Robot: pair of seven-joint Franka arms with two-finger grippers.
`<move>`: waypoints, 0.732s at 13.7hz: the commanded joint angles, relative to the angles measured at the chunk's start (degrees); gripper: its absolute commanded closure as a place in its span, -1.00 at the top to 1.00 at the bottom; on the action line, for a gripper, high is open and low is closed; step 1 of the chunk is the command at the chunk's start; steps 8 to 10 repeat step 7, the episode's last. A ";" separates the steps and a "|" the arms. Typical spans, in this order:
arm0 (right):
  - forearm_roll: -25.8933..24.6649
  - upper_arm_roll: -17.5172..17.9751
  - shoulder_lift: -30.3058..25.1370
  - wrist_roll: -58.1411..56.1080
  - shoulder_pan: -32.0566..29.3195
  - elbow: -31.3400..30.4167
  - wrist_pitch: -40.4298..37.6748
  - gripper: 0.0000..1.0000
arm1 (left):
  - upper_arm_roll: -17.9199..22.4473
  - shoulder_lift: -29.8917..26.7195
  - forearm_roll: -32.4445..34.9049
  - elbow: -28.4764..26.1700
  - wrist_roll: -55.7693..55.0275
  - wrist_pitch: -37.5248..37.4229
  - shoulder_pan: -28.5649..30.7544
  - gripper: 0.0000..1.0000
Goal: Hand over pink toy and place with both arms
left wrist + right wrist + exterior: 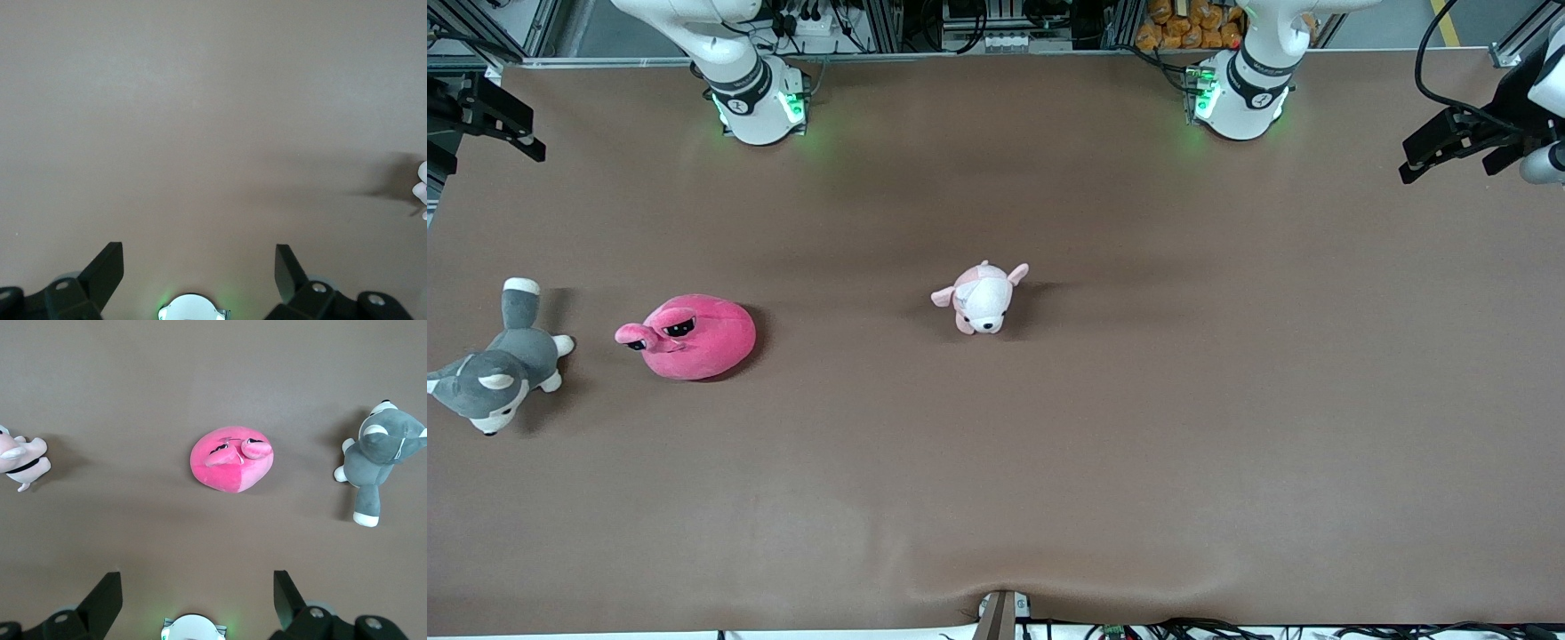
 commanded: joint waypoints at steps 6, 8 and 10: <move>0.14 0.60 0.80 -0.55 -1.28 1.69 -0.99 1.00 | -0.14 0.57 0.33 0.81 1.32 -0.79 0.31 1.00; 0.14 0.60 0.80 -0.55 -1.28 1.69 -0.99 1.00 | -0.14 0.57 0.33 0.81 1.32 -0.79 0.22 1.00; 0.14 0.60 0.80 -0.55 -1.28 1.69 -0.99 1.00 | -0.14 0.57 0.33 0.81 1.32 -0.79 0.22 1.00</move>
